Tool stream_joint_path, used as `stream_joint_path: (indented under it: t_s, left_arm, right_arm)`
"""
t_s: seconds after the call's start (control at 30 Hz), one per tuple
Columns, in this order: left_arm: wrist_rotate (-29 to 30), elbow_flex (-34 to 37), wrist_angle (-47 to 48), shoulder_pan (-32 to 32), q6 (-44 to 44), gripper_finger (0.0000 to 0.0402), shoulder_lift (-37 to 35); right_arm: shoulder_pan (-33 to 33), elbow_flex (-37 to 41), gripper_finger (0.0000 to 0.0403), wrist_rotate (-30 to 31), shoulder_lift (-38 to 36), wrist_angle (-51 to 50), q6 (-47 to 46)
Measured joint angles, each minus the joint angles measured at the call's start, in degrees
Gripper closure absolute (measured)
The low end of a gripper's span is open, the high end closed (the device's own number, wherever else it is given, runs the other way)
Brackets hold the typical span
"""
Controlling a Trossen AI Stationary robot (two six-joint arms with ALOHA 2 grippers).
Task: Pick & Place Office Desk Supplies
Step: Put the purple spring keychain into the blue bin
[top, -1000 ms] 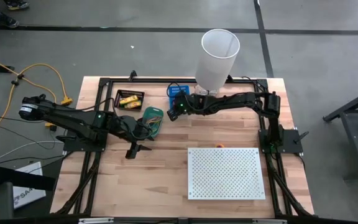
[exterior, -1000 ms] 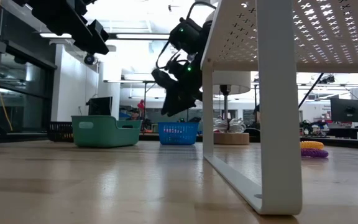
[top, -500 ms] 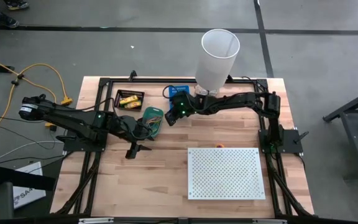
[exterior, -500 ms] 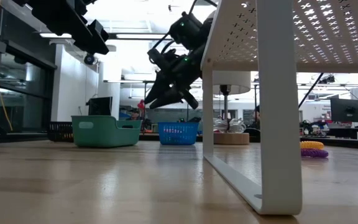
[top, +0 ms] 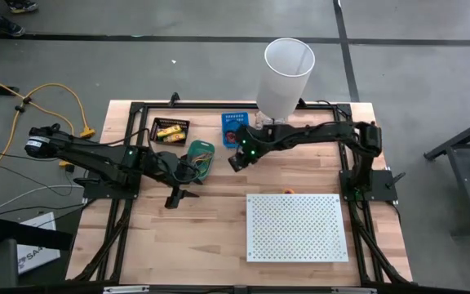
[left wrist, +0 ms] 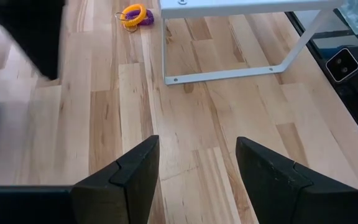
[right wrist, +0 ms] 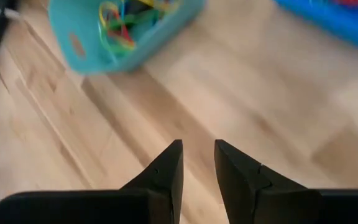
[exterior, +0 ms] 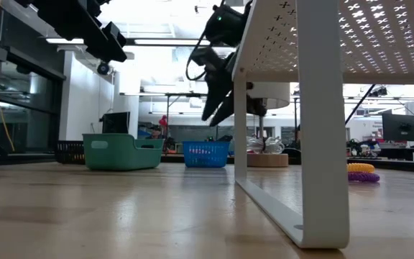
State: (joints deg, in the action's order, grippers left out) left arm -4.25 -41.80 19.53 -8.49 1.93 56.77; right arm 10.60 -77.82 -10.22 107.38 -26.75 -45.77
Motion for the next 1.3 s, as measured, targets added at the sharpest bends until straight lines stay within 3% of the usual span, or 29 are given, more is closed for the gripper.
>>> stream_joint_path:
  t_s: [0.33, 0.77, 1.3]
  left_arm:
    - [0.00, 0.00, -0.44, 0.00, 0.00, 0.0195, 0.02]
    - [0.00, 0.00, -0.42, 0.01, 0.00, 0.0195, 0.01]
    - [0.00, 0.00, -0.37, 0.02, 0.00, 0.0195, 0.00]
  right_arm:
    - [-3.64, 0.06, 0.0323, 0.49, -0.86, -11.14, -9.54]
    - [-9.78, 0.06, 0.0323, 12.87, -0.86, -25.51, -20.33]
    - [-15.49, 0.05, 0.0323, 15.73, -0.84, -36.63, -28.20]
